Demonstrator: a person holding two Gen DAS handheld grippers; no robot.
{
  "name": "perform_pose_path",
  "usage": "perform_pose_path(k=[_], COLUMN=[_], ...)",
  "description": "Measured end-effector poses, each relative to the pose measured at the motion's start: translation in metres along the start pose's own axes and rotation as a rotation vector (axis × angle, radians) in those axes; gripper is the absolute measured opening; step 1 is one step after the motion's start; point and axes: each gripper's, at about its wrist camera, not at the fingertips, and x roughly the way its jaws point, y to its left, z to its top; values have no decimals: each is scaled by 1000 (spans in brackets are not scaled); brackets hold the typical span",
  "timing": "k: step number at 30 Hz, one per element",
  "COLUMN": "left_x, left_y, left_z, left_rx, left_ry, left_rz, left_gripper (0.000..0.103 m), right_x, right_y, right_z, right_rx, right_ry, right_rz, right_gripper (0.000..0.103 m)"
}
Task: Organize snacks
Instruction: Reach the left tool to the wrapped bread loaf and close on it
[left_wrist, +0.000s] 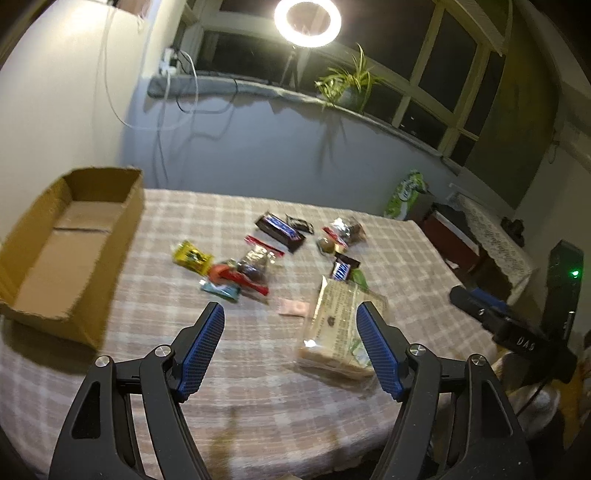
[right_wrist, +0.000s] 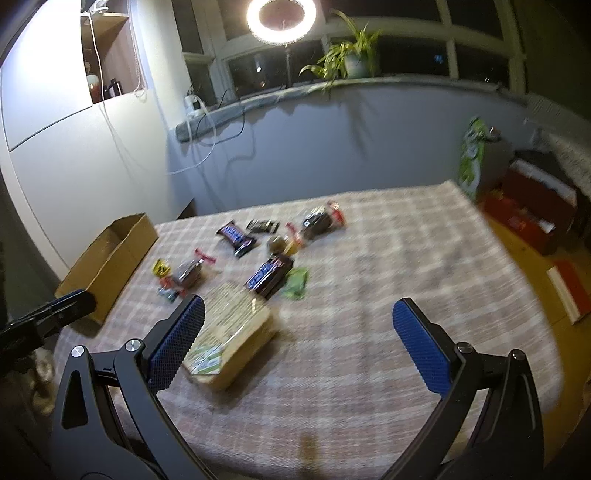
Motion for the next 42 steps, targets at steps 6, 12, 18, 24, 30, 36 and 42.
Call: perform_pose_path(k=[6,12,18,24,30,36,42], left_x=[25,56,79,95,107,109,110], left_y=[2,-2,3,4,4,0,-5], left_z=[2,-3,-5,-6,-7,-8,-8], left_rx=[-22,-30,-71,-80,-81,-56,-33], left_ry=[90,193,280,333,370,382,382], left_rz=[-89,-157,-210,-238,-243,-237,-224], left_gripper=[71,59,55,49,43,39,39], right_x=[25,47,73,85,93,94,95], right_y=[-3,4,9,11,17,20,27], right_z=[-9,-22,-36,-38,-35,-34,-33], right_rx=[66,104,156,176,175,154,98], right_ry=[99,192,306,329,358,374,381], right_rz=[107,202,276,317,349,345,321], right_gripper=[97,89,71,65,56,55,55])
